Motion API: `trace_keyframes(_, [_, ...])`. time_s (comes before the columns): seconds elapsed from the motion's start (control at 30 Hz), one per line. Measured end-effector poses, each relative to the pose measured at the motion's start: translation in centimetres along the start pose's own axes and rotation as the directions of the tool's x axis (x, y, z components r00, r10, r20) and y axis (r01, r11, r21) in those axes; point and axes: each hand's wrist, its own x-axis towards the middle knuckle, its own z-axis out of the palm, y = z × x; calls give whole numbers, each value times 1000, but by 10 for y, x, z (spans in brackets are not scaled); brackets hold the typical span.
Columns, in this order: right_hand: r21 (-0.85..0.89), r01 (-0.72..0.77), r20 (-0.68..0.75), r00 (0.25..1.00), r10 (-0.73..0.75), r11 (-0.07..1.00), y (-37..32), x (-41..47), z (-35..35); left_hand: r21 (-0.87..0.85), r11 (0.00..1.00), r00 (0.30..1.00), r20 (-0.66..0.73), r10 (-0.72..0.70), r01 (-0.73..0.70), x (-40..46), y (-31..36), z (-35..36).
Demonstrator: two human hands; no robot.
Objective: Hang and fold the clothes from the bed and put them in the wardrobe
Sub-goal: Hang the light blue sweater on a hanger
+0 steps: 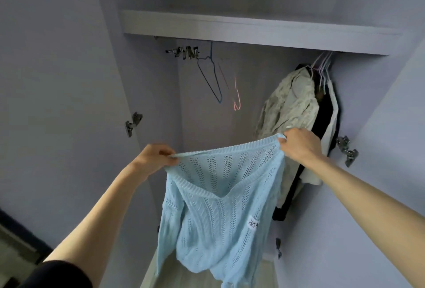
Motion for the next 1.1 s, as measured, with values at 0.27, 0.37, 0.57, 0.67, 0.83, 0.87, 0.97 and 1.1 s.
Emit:
trace_keyframes(0.27, [44, 47, 45, 998, -49, 998, -6, 33, 29, 352, 927, 918, -396, 23, 128, 30, -13, 7])
trace_keyframes(0.37, [65, 108, 130, 985, -116, 992, -10, 53, 50, 383, 904, 904, -427, -9, 189, 52, -16, 4])
trace_keyframes(0.57, [343, 19, 394, 905, -162, 939, -9, 119, 81, -273, 922, 918, -211, -336, 274, 95, 1, 23])
trace_keyframes(0.67, [508, -34, 371, 911, -182, 861, -18, 164, 79, -322, 886, 916, -107, -386, 335, 115, 17, 37])
trace_keyframes(0.83, [813, -315, 412, 905, -102, 489, -55, 231, 70, -325, 897, 939, -70, -338, 299, 145, 39, 48])
trace_keyframes(0.87, [837, -340, 422, 900, -111, 429, -64, 243, 72, -346, 894, 939, -87, -333, 285, 150, 41, 45])
trace_keyframes(0.97, [871, -370, 423, 899, -111, 322, -84, 263, 72, -378, 890, 932, -150, -329, 253, 156, 44, 35])
trace_keyframes(1.1, [861, -490, 507, 846, -163, 133, -99, 277, 66, -414, 878, 913, -211, -349, 240, 162, 40, 23])
